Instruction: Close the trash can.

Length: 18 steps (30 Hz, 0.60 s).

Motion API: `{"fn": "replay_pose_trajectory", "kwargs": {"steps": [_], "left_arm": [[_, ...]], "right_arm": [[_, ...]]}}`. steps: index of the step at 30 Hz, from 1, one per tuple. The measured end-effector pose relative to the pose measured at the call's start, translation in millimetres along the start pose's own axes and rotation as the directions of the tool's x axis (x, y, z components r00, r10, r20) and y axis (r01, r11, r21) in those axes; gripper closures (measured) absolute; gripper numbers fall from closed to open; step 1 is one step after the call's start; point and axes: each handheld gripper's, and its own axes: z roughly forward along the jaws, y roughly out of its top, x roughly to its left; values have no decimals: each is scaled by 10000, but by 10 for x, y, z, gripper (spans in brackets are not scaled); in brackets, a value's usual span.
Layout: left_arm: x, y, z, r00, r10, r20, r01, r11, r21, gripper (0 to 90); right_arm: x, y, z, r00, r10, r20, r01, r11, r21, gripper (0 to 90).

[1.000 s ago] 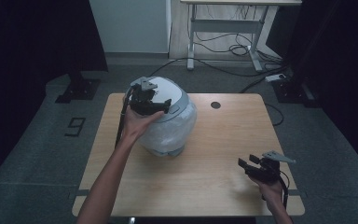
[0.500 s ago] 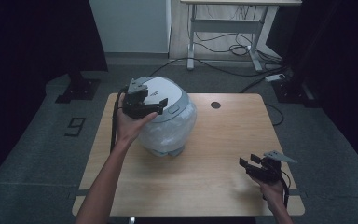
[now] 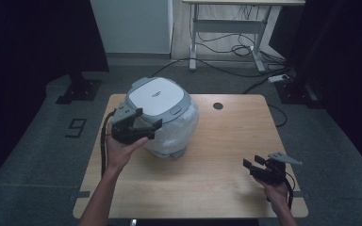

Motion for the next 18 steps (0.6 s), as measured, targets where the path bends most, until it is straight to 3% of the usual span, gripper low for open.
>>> {"fn": "replay_pose_trajectory", "kwargs": {"steps": [5,10,18], "left_arm": [[-7,-334,-118,10000,-43,-61,44,9999,133,153],[40,-665,-128,9994,-214,-277,229,9983,539,155],[155,-1187,-36,9951,-804,-573,878,9862,1402,155]], "right_arm": [[-2,0,-2,10000,-26,28,26,10000,-8,376],[-10,-7,7,10000,-26,44,26,10000,41,375],[-28,-16,14,10000,-24,75,24,10000,83,373]]}}
